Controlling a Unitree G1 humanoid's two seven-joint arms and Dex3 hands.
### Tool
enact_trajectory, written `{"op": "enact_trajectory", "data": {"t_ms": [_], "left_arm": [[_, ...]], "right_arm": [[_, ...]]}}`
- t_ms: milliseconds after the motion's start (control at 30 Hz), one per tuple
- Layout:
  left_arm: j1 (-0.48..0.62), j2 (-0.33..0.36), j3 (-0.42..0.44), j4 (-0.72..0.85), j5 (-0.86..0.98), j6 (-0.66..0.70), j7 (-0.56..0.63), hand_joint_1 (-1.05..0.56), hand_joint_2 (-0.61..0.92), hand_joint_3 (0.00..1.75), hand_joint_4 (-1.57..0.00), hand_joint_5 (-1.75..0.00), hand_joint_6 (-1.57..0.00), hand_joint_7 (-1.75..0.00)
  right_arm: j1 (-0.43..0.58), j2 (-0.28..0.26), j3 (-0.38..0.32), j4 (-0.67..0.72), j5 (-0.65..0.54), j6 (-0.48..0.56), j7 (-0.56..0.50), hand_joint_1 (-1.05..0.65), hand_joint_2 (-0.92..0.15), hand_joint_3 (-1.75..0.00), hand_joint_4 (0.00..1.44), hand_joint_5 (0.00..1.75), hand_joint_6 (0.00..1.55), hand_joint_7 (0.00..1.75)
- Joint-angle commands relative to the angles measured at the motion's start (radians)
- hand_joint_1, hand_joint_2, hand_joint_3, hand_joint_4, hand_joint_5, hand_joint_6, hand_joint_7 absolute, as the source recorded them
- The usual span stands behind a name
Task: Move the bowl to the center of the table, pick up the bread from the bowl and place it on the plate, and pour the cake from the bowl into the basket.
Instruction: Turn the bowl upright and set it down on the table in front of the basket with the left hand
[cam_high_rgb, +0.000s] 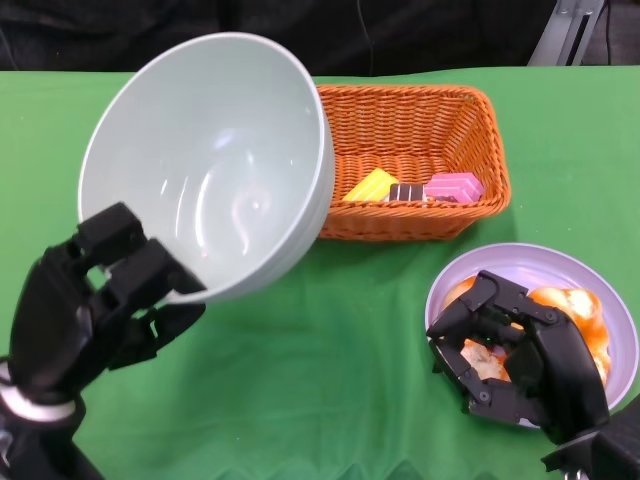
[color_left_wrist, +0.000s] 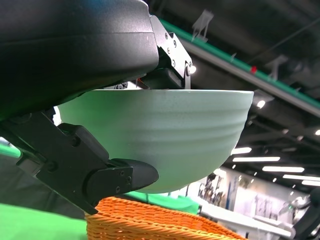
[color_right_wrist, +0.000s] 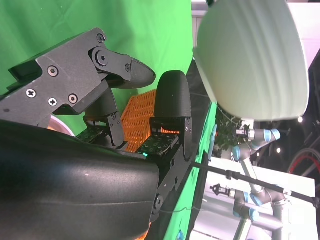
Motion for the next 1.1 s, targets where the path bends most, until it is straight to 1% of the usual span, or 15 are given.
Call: {"op": "enact_trajectory", "data": {"t_ms": [33, 133, 200, 300, 433, 633, 767, 867, 967, 1100], "left_arm": [[-0.017, 0.043, -0.053, 0.009, -0.001, 0.027, 0.117, -0.10, 0.89, 0.41, -0.74, -1.75, -0.48, -1.73], [0.002, 0.051, -0.071, -0.001, -0.020, 0.029, 0.117, -0.09, 0.91, 0.37, -0.74, -1.75, -0.46, -1.74], [0.021, 0.057, -0.081, -0.009, -0.028, 0.024, 0.117, -0.07, 0.80, 0.57, -0.74, -1.75, -0.48, -1.74], [0.041, 0.067, -0.093, -0.020, -0.031, 0.029, 0.117, -0.09, 0.73, 0.69, -0.75, -1.75, -0.49, -1.75], [0.075, 0.071, -0.099, -0.033, -0.027, 0.057, 0.117, -0.10, 0.68, 0.75, -0.76, -1.75, -0.54, -1.72], [0.098, 0.072, -0.129, -0.024, -0.012, 0.071, 0.117, -0.07, 0.65, 0.77, -0.74, -1.75, -0.59, -1.63], [0.110, 0.076, -0.158, -0.017, -0.007, 0.098, 0.117, -0.07, 0.65, 0.77, -0.73, -1.75, -0.58, -1.65], [0.117, 0.078, -0.176, -0.016, -0.004, 0.113, 0.117, -0.06, 0.65, 0.76, -0.73, -1.75, -0.59, -1.62], [0.117, 0.082, -0.205, -0.002, -0.003, 0.121, 0.117, -0.10, 0.67, 0.75, -0.71, -1.75, -0.61, -1.56], [0.112, 0.077, -0.231, 0.026, -0.006, 0.129, 0.117, -0.09, 0.67, 0.73, -0.70, -1.75, -0.60, -1.58]], "right_arm": [[0.012, -0.014, -0.009, -0.021, 0.008, 0.012, -0.007, -0.12, -0.58, -0.87, 0.66, 1.58, 0.65, 1.26], [0.019, -0.014, -0.008, -0.029, 0.010, 0.013, -0.005, -0.12, -0.58, -0.87, 0.65, 1.58, 0.64, 1.26], [0.023, -0.015, -0.010, -0.032, 0.005, 0.004, -0.008, -0.12, -0.58, -0.86, 0.66, 1.59, 0.64, 1.27], [0.029, -0.018, -0.011, -0.041, 0.002, 0.006, -0.008, -0.12, -0.59, -0.85, 0.66, 1.59, 0.64, 1.27], [0.038, -0.023, -0.012, -0.057, -0.001, 0.020, -0.011, -0.13, -0.60, -0.83, 0.66, 1.59, 0.63, 1.28], [0.044, -0.024, -0.014, -0.065, 0.014, 0.030, -0.001, -0.13, -0.61, -0.82, 0.66, 1.59, 0.63, 1.27], [0.043, -0.029, -0.018, -0.058, 0.014, 0.018, 0.002, -0.13, -0.61, -0.82, 0.66, 1.59, 0.63, 1.27], [0.046, -0.029, -0.020, -0.061, 0.011, 0.020, -0.005, -0.13, -0.61, -0.81, 0.66, 1.59, 0.64, 1.26], [0.048, -0.031, -0.020, -0.064, 0.020, 0.028, 0.001, -0.13, -0.61, -0.81, 0.66, 1.58, 0.64, 1.26], [0.051, -0.038, -0.021, -0.067, 0.021, 0.026, 0.001, -0.13, -0.62, -0.79, 0.66, 1.57, 0.64, 1.25]]}}
